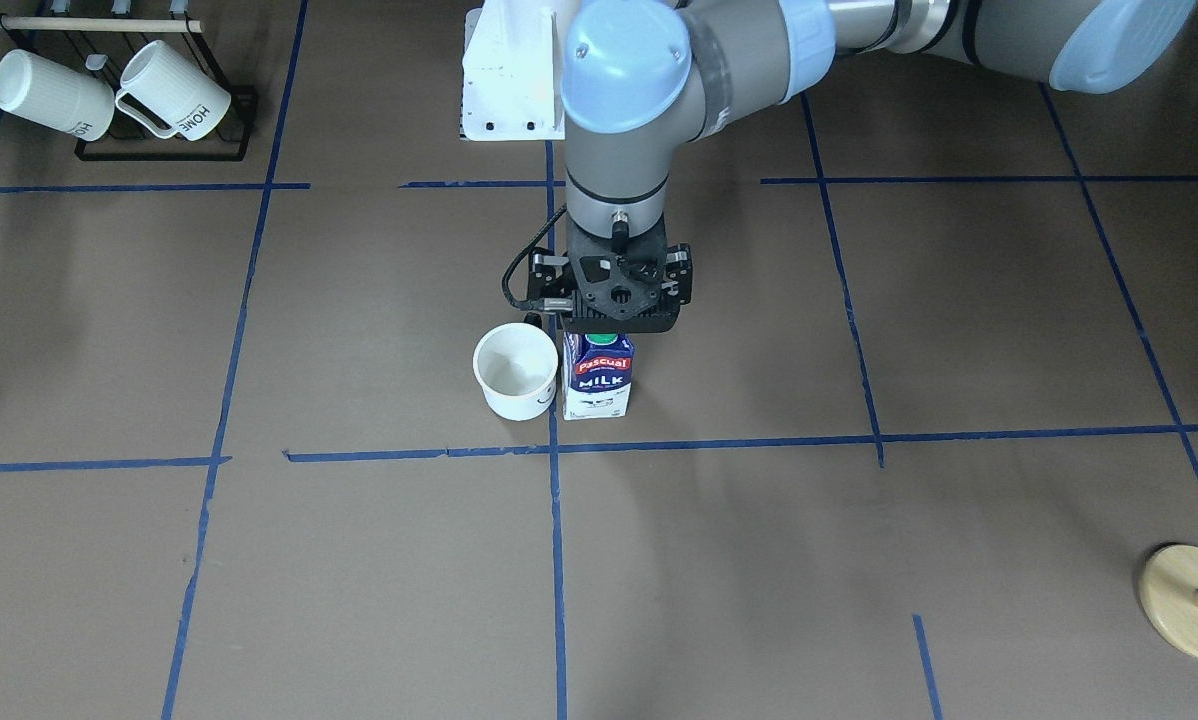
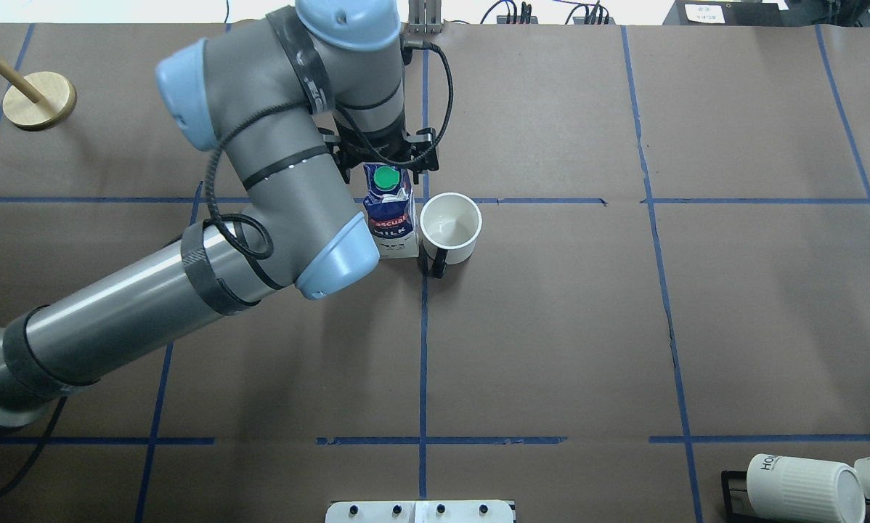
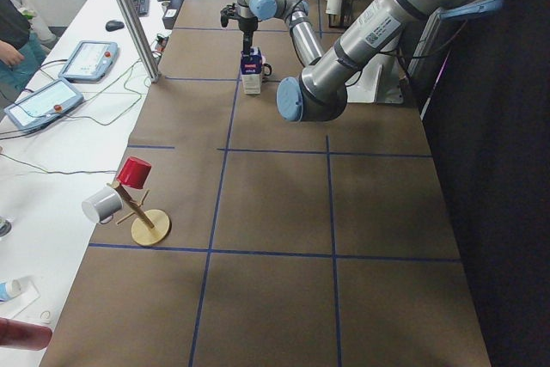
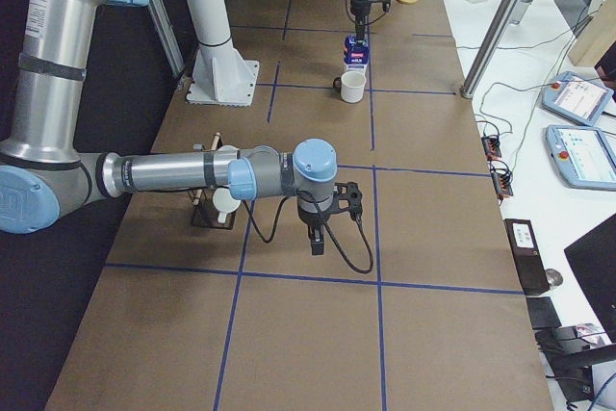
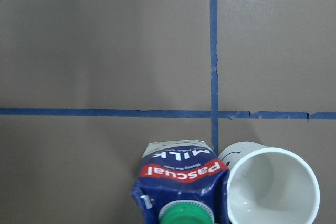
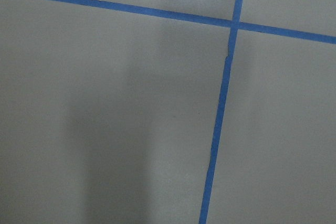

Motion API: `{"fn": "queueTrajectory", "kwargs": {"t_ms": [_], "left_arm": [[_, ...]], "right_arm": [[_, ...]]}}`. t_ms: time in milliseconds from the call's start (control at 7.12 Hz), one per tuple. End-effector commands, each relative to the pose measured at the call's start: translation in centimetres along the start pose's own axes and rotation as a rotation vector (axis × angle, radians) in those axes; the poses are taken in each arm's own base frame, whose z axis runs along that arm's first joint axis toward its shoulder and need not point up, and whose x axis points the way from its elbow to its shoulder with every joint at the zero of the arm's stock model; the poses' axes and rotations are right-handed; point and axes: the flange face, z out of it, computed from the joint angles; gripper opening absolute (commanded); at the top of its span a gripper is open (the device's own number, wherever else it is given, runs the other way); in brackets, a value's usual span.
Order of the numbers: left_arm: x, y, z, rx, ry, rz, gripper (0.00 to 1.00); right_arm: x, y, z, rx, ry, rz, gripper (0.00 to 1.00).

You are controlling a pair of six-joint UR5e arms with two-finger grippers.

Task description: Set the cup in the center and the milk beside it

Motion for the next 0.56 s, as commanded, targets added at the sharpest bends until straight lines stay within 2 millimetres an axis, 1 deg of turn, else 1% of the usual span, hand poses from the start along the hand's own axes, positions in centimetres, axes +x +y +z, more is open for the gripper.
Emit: {"fn": "queueTrajectory", "kwargs": {"t_ms": [0, 140, 281, 421], "left_arm": [[-9.0, -1.4, -4.6, -0.041, 0.032, 0.093, 1.00], [-16.2, -0.4, -5.1, -0.040, 0.045, 0.162, 1.00], [-23.5, 0.0, -5.5, -0.046, 0.041, 0.228, 1.00], [-31.8, -0.5, -5.3, -0.067, 0.035, 0.291, 1.00]], "right_arm": [[0.0, 0.0, 0.0, 0.000, 0.002, 0.001, 1.00], [0.1, 0.0, 0.0, -0.001, 0.003, 0.002, 1.00], [0.1, 0.1, 0.1, -0.002, 0.003, 0.003, 1.00], [0.2, 0.0, 0.2, -0.005, 0.005, 0.004, 1.00]]}}
